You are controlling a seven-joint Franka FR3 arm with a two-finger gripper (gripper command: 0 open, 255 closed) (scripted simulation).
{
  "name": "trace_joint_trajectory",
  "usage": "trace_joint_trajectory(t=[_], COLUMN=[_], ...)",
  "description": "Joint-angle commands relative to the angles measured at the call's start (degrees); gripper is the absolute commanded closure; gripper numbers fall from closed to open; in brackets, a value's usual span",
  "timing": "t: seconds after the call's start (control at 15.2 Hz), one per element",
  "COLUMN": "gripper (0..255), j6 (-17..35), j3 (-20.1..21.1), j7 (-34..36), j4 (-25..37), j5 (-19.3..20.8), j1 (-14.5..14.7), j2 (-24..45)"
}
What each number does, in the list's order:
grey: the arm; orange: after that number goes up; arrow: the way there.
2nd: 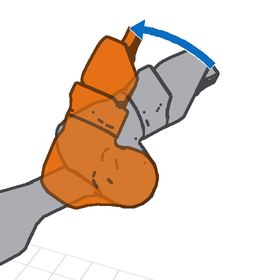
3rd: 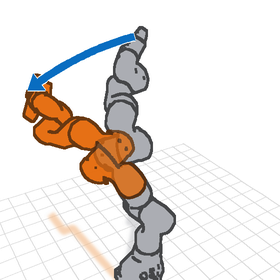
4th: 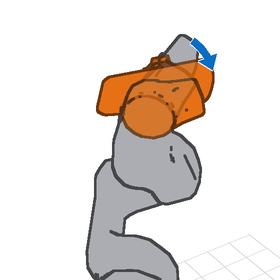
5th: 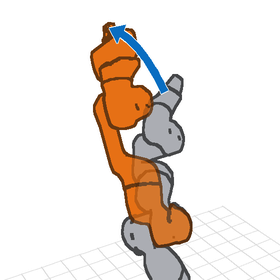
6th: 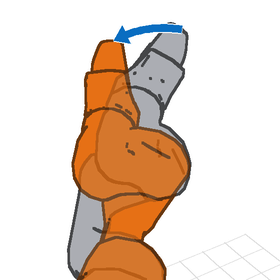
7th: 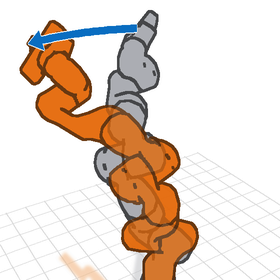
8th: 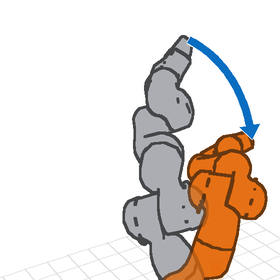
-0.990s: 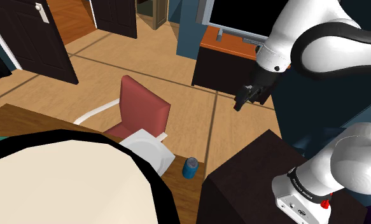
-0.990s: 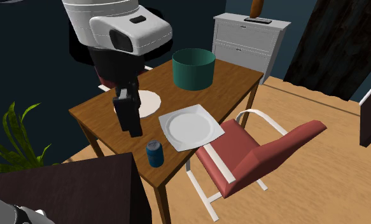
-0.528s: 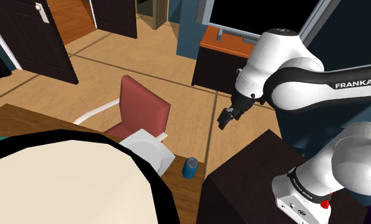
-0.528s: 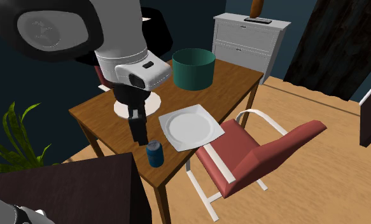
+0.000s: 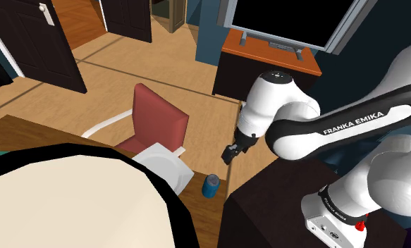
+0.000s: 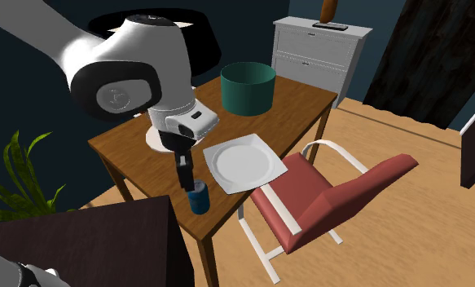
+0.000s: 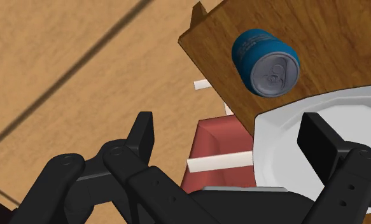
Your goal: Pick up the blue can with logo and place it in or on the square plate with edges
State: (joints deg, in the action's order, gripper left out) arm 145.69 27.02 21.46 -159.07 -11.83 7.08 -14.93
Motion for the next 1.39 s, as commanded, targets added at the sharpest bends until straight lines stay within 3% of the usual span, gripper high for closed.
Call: trace_joint_trajectory(t=[0.0, 0.13, 0.26, 0.4, 0.53, 0.99, 1.32], gripper=[0, 0, 0, 0, 0, 0, 0], j6=[5.04, 9.18, 12.66, 15.21, 17.06, 21.77, 22.16], j3=[2.53, 4.49, 4.9, 2.21, -1.97, -10.63, -11.31], j7=[3.82, 9.21, 16.76, 25.2, 32.08, 38.13, 38.55], j4=[0.91, 2.04, 3.66, 5.89, 8.47, 10.67, 10.88], j5=[3.02, 8.55, 17.18, 27.03, 34.72, 42.49, 43.0], j1=[-1.14, -2.48, -3.09, -0.92, 3.14, 10.11, 10.68], j2=[6.12, 12.02, 18.29, 24.47, 29.89, 36.67, 37.22])
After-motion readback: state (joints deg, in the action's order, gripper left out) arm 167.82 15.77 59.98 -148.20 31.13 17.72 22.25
